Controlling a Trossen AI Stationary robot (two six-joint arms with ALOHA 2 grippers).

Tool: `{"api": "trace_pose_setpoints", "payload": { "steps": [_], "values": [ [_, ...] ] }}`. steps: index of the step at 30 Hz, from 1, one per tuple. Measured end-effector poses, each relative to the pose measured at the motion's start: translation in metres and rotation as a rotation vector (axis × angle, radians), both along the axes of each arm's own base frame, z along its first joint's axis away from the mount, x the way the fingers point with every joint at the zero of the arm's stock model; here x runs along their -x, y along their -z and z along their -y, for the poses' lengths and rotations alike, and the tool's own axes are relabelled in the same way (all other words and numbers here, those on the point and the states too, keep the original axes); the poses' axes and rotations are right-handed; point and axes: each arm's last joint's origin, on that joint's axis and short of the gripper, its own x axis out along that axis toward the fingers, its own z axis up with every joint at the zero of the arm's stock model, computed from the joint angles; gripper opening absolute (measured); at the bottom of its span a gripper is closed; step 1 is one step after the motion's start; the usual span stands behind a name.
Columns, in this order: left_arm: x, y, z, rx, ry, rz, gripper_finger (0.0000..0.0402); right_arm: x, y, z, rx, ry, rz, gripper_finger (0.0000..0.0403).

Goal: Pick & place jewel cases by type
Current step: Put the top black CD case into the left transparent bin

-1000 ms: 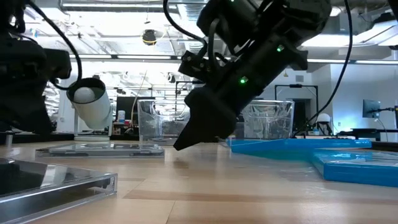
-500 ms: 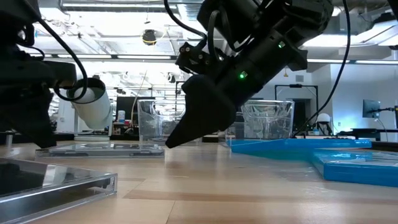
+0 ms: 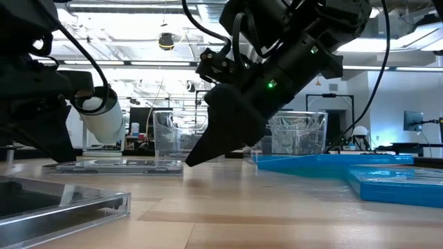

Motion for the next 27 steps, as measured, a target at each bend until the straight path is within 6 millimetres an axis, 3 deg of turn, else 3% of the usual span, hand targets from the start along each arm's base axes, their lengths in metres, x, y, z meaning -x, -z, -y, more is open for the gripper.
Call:
{"api": "trace_pose_setpoints", "payload": {
  "steps": [14, 27],
  "values": [
    [-0.013, -0.002, -0.017, -0.16, 0.086, 0.027, 0.0148, 0.0, 0.0, -0.004, -0.028, -0.022, 0.004, 0.0095],
    [-0.023, -0.005, -0.028, -0.011, 0.152, 0.033, 0.0148, 0.005, 0.003, -0.007, -0.044, -0.069, -0.06, 0.0095]
  ]
}}
